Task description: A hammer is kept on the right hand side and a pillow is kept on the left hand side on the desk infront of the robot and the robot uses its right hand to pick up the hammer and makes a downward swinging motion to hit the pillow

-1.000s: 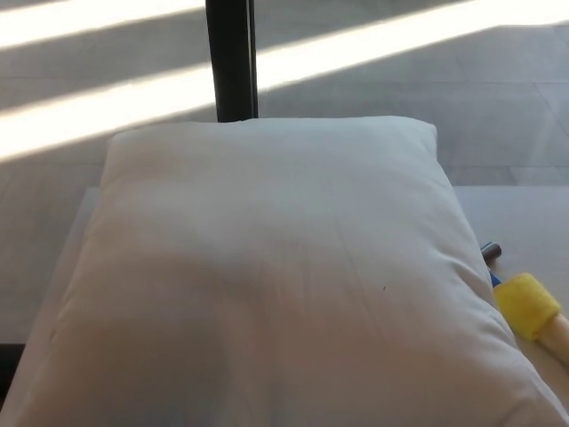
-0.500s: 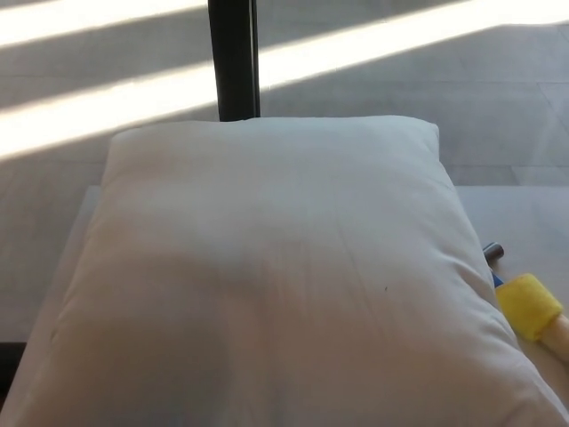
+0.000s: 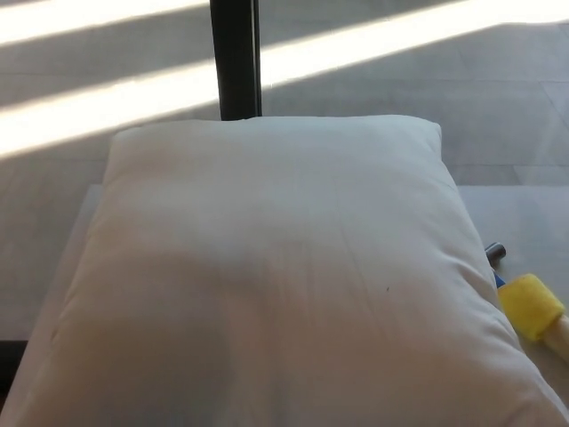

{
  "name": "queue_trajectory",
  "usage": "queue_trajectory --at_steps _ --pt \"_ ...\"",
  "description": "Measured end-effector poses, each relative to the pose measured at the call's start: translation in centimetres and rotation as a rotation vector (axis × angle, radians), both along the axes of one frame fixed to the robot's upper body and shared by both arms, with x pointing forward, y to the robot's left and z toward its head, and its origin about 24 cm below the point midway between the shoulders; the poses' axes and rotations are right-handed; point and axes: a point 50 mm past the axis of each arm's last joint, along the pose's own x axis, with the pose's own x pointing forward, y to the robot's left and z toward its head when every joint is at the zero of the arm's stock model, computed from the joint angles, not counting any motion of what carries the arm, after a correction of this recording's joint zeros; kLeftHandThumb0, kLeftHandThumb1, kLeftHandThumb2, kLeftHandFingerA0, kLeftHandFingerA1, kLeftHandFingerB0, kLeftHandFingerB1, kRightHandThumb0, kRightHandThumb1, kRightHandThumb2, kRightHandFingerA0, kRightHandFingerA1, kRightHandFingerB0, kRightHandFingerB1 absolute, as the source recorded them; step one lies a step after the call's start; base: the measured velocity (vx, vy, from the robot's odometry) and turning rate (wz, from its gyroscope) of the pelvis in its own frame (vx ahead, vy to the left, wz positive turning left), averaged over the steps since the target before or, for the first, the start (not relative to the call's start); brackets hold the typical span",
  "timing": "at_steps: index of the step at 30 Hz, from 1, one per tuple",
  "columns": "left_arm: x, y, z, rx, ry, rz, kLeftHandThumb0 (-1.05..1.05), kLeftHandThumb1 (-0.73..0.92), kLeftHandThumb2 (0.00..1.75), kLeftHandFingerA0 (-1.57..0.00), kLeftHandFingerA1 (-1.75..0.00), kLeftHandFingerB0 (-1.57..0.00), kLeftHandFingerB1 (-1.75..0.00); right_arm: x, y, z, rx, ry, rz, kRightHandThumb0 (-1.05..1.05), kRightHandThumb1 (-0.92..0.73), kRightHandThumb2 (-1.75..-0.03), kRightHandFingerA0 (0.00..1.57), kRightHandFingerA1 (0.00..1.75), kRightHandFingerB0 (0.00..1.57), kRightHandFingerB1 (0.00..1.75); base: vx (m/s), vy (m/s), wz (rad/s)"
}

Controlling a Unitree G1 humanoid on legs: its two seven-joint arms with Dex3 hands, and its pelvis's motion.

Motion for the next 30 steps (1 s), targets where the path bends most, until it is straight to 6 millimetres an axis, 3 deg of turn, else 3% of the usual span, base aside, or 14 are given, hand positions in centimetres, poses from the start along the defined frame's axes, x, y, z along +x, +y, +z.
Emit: queue_trajectory --at_steps 6,7,10,11,13,14,15,17,21,22,23,25,29,30 --pt "0.0 0.0 0.0 -0.002 0.002 -0.007 -0.63 0.75 0.63 -0.65 -0.53 -0.48 -0.46 0.1 1.5 -2.6 -0.119 0.121 0.073 -0.85 -0.54 -0.96 0.00 0.20 0.10 0.31 0.00 0.000 0.00" --pt "0.0 -0.1 0.0 -0.003 0.002 -0.008 -0.64 0.75 0.63 -0.64 -0.53 -0.48 -0.46 0.0 1.8 -3.1 -0.144 0.143 0.085 -0.86 -0.69 -0.61 0.00 0.24 0.13 0.25 0.00 0.000 0.00" --pt "0.0 -0.1 0.0 -0.004 0.001 -0.011 -0.64 0.74 0.63 -0.63 -0.54 -0.47 -0.47 -0.1 2.1 -4.2 -0.197 0.195 0.110 -0.83 -0.68 -0.61 0.00 0.21 0.14 0.25 0.00 0.000 0.00" --pt "0.0 -0.1 0.0 -0.005 0.000 -0.011 -0.65 0.74 0.61 -0.67 -0.53 -0.52 -0.47 -0.2 2.2 -4.5 -0.214 0.210 0.117 -0.85 -0.56 -0.94 0.00 0.16 0.14 0.34 0.00 0.000 0.00" --pt "0.0 -0.1 0.0 -0.007 -0.002 -0.013 -0.65 0.75 0.63 -0.65 -0.52 -0.49 -0.46 -0.3 2.5 -5.3 -0.256 0.248 0.138 -0.85 -0.56 -0.95 0.00 0.17 0.15 0.35 0.00 0.000 0.00" --pt "0.0 -0.1 -0.1 -0.008 -0.002 -0.014 -0.63 0.75 0.62 -0.66 -0.52 -0.50 -0.46 -0.4 2.6 -5.6 -0.273 0.263 0.146 -0.81 -0.70 -0.62 0.00 0.20 0.16 0.26 0.00 0.000 0.00" --pt "0.0 -0.1 -0.1 -0.008 -0.003 -0.016 -0.64 0.74 0.62 -0.69 -0.52 -0.51 -0.46 -0.4 2.6 -5.8 -0.289 0.277 0.154 -0.87 -0.57 -0.95 0.00 0.15 0.15 0.34 0.00 0.000 0.00" --pt "0.0 -0.1 -0.1 -0.008 -0.004 -0.017 -0.64 0.74 0.63 -0.66 -0.52 -0.50 -0.46 -0.5 2.6 -6.4 -0.328 0.313 0.165 -0.79 -0.53 -0.91 0.03 0.24 0.16 0.38 0.00 0.000 0.00" --pt "0.0 -0.1 -0.1 -0.010 -0.008 -0.025 -0.63 0.75 0.62 -0.66 -0.54 -0.50 -0.47 -0.4 2.4 -7.1 -0.392 0.368 0.170 -0.91 -0.60 -0.95 0.00 0.12 0.15 0.32 0.00 0.000 0.00" --pt "0.0 -0.1 -0.1 -0.011 -0.009 -0.025 -0.64 0.75 0.63 -0.66 -0.52 -0.48 -0.45 -0.4 2.4 -7.2 -0.401 0.375 0.171 -0.83 -0.71 -0.62 0.00 0.21 0.15 0.25 0.00 0.000 0.00" --pt "0.0 -0.1 -0.1 -0.012 -0.012 -0.026 -0.65 0.75 0.63 -0.66 -0.52 -0.47 -0.45 -0.3 2.4 -7.4 -0.417 0.386 0.174 -0.98 -0.63 -0.97 0.00 0.09 0.13 0.29 0.00 0.000 0.00" --pt "0.1 -0.2 -0.1 -0.012 -0.011 -0.032 -0.65 0.76 0.63 -0.64 -0.52 -0.46 -0.45 -0.1 2.7 -8.0 -0.450 0.414 0.181 -0.83 -0.55 -0.95 0.00 0.23 0.10 0.34 0.00 0.000 0.00" --pt "0.2 -0.2 -0.1 -0.015 -0.015 -0.040 -0.64 0.76 0.63 -0.65 -0.51 -0.45 -0.44 0.4 3.4 -8.6 -0.500 0.432 0.180 -0.89 -0.57 -0.91 0.00 0.24 0.13 0.33 0.00 0.000 0.00" --pt "0.2 -0.2 -0.1 -0.014 -0.016 -0.044 -0.64 0.75 0.63 -0.68 -0.51 -0.47 -0.44 0.5 3.5 -8.8 -0.514 0.433 0.175 -0.75 -0.51 -0.89 0.00 0.33 0.09 0.37 0.00 0.000 0.00"
